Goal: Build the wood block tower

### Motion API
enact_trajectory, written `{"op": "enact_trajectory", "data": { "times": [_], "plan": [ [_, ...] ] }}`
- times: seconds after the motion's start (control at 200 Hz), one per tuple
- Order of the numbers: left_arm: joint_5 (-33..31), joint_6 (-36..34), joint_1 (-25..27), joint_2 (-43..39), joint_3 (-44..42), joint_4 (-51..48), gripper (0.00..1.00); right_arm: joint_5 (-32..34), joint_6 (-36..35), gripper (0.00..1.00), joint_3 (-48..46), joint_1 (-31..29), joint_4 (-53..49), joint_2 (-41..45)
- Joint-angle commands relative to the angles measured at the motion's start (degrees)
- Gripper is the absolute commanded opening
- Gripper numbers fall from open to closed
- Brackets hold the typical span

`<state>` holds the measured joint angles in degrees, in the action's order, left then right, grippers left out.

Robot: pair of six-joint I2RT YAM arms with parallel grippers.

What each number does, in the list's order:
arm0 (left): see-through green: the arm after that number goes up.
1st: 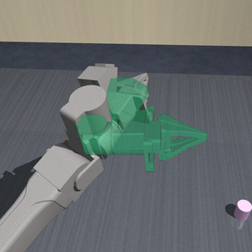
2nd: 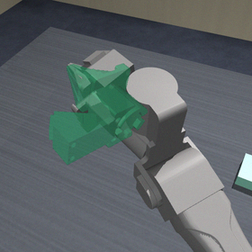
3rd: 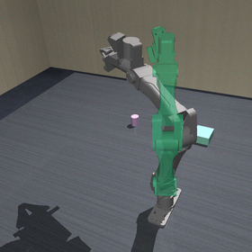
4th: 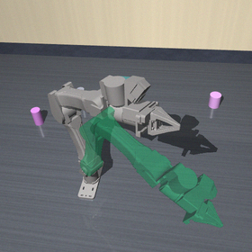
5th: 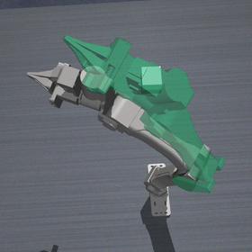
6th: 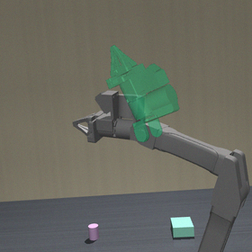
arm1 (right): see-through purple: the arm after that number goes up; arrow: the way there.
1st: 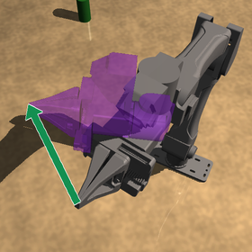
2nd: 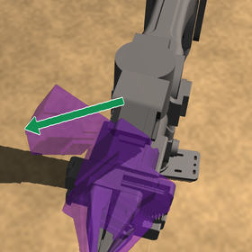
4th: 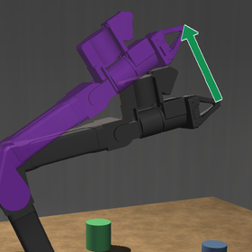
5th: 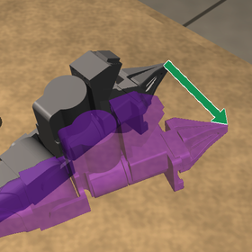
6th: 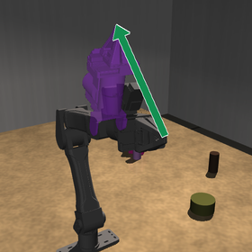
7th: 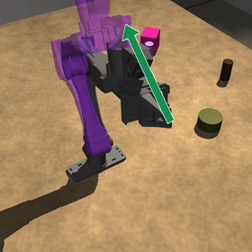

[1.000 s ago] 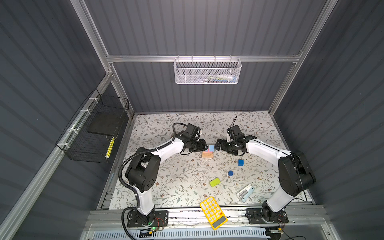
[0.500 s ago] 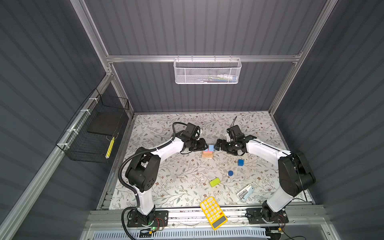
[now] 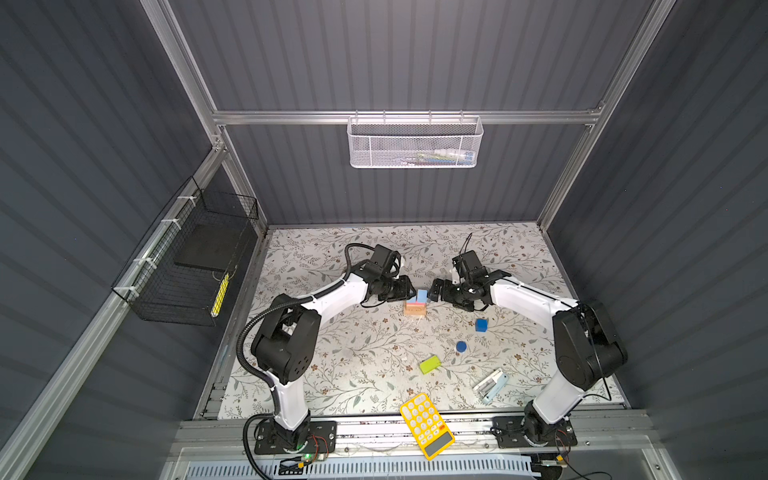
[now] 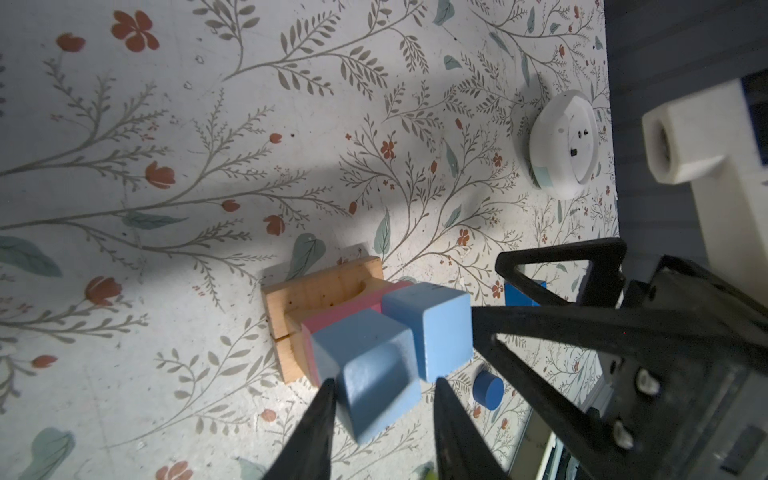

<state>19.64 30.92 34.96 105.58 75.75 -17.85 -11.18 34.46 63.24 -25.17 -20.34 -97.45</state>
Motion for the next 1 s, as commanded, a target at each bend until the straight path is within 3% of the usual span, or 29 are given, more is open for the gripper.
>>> {"op": "enact_trajectory", "data": {
  "times": [0.0,0.995],
  "plan": [
    [1.10,0.81,0.46,1.18,1.60,-0.89,0.39,0.55,0.17,0.99,1.09,0.17,-0.23,-0.28],
    [0.76,0.68,0.46,2.07,2.56,-1.27,0.39,1.78,1.27,0.99,2.95,0.21,0.08,-2.44]
  ]
}}
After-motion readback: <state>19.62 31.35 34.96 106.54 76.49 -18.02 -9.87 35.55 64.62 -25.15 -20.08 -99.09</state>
